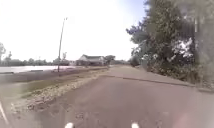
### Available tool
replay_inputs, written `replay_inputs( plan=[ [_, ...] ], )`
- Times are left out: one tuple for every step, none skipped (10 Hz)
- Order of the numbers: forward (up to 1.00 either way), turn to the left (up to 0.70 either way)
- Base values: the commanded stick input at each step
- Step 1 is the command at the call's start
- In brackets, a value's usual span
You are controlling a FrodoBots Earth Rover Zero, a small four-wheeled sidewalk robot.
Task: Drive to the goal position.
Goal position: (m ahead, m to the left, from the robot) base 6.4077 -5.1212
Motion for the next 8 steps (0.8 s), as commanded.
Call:
replay_inputs(
  plan=[
    [0.70, 0.00],
    [0.70, 0.00],
    [0.70, 0.00],
    [0.70, 0.00],
    [0.70, 0.00],
    [0.70, 0.00],
    [0.70, 0.00],
    [0.70, 0.00]
  ],
)
